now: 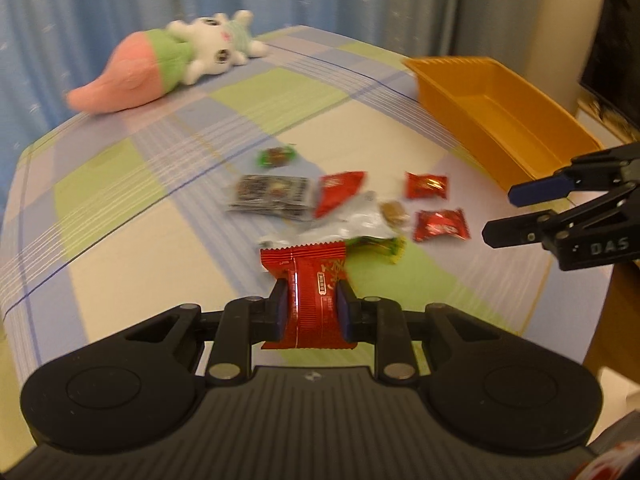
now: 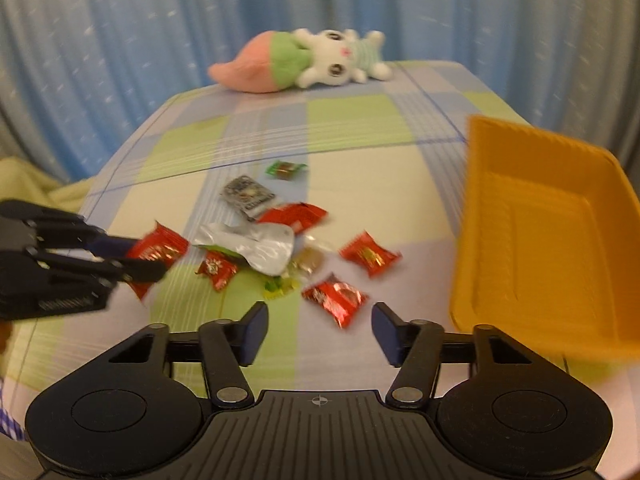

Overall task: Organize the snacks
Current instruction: 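Grasp a red candy packet with the left tool while the right tool grasps a red candy, then carry both held red candies over the orange tray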

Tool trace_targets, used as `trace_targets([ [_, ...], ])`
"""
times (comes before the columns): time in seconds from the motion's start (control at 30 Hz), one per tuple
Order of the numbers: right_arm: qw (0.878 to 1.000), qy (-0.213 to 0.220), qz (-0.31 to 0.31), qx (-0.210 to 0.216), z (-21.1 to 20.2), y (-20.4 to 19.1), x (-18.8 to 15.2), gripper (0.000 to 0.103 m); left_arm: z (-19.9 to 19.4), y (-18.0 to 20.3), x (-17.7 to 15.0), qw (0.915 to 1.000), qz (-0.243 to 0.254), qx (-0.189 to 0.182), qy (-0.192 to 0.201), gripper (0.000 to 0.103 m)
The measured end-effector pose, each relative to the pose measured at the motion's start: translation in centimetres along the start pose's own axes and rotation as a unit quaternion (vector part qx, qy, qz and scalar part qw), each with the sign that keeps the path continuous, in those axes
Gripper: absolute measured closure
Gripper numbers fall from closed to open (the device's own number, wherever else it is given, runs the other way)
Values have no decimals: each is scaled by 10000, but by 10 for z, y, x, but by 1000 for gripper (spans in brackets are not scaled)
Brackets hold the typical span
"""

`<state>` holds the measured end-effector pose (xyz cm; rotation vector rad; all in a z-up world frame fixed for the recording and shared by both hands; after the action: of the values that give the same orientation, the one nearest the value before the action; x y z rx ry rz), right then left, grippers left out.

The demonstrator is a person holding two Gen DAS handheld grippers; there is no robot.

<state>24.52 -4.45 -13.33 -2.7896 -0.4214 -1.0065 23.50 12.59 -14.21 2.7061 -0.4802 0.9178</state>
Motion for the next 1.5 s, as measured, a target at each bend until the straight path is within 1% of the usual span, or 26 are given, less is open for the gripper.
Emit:
trace_targets([
  [0.13, 9990, -97, -418, 81, 26, -5, 9, 52, -10, -23, -3, 9994, -312, 169, 54, 79],
  [0.3, 9954, -348, -884, 151, 53, -10, 11, 57, -18, -46, -13, 9977, -599, 312, 8, 79],
  [0.57, 9854, -691, -1553, 119, 78, -15, 9, 58, -21, -68, -25, 9954, -872, 386, -50, 79],
  [0.67, 9828, -806, -1661, 104, 81, -17, 6, 65, -22, -73, -27, 9950, -920, 393, -54, 79],
  [0.7, 9823, -852, -1662, 101, 82, -18, 5, 70, -23, -74, -28, 9949, -932, 391, -52, 79],
  [0.83, 9831, -933, -1574, 61, 82, -20, 1, 75, -22, -78, -31, 9945, -976, 374, -62, 79],
  [1.0, 9851, -949, -1431, -77, 81, -22, -3, 76, -22, -81, -31, 9946, -984, 337, -39, 79],
  [1.13, 9883, -879, -1238, -154, 75, -22, -2, 77, -25, -82, -30, 9949, -965, 284, 15, 79],
  [1.3, 9954, -668, -669, -131, 54, -20, 6, 78, -29, -79, -25, 9958, -889, 195, 100, 79],
  [1.5, 9993, -378, -35, -53, 21, -12, 16, 78, -34, -65, -7, 9971, -717, 93, 249, 79],
])
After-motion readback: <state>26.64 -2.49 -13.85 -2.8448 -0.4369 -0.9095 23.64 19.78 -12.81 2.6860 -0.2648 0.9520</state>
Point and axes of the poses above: each gripper's, at about its wrist camera, not at the fingertips, and z roughly the way its jaws point, y to its right, x to its top, the point moved 9 cm from there along z, roughly the way its jaws point, and after that the axes turned 11 degrees about -x, right-handed, at the moved point
